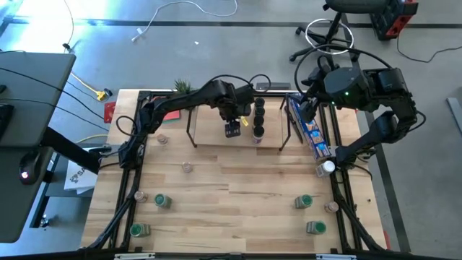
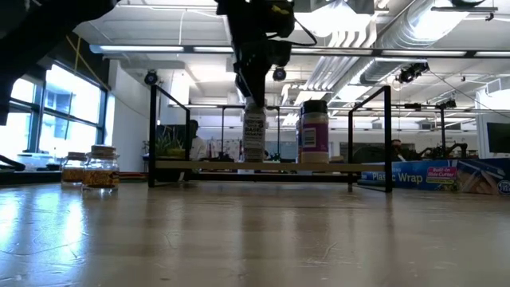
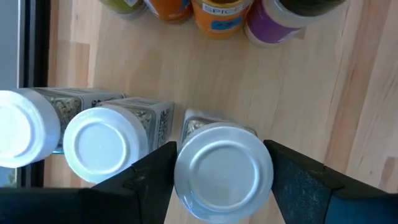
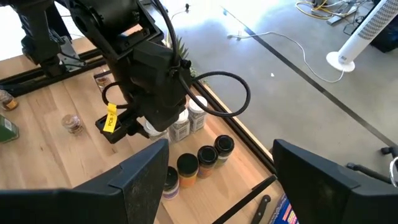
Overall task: Shelf spices
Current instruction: Put the white seasoning bottle on the shelf aligned with the other white seasoning bottles
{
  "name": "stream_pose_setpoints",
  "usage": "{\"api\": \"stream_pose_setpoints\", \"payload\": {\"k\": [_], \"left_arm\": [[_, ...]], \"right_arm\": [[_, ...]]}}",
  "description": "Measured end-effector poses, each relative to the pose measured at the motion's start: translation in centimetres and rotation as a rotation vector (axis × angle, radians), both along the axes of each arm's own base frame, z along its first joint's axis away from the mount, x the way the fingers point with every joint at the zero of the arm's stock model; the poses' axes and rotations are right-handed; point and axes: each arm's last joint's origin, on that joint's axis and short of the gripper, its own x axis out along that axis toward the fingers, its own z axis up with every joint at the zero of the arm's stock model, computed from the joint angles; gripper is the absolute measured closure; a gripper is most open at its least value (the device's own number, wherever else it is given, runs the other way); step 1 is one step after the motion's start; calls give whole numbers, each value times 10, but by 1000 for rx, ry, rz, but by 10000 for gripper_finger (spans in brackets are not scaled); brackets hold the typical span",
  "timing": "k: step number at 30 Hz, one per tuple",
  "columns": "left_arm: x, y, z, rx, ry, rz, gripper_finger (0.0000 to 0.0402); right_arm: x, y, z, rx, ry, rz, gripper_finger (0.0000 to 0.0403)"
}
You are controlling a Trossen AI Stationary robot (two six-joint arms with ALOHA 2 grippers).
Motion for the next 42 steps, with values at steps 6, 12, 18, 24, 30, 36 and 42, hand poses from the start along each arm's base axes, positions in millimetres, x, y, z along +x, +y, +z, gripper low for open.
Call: {"api": "stream_pose_setpoints", "payload": {"k": [6, 12, 18, 24, 30, 36, 42], "left_arm": [[-2, 2, -9, -8, 31, 8, 172], [-2, 2, -15, -13, 48, 7, 170], [0, 2, -14, -6, 32, 6, 145], [0, 3, -12, 18, 34, 11, 124], [1, 1, 9, 41, -33, 7, 123], [-6, -14, 35, 5, -30, -20, 126], [-16, -38, 35, -138, 52, -153, 186]], "right_arm": [[0, 0, 0, 0, 0, 0, 121], [0, 0, 0, 0, 0, 0, 121], [0, 0, 0, 0, 0, 0, 121], [0, 0, 0, 0, 0, 0, 121], [0, 0, 0, 0, 0, 0, 121], [0, 0, 0, 0, 0, 0, 121], [0, 0, 0, -11, 3, -5, 121]]}}
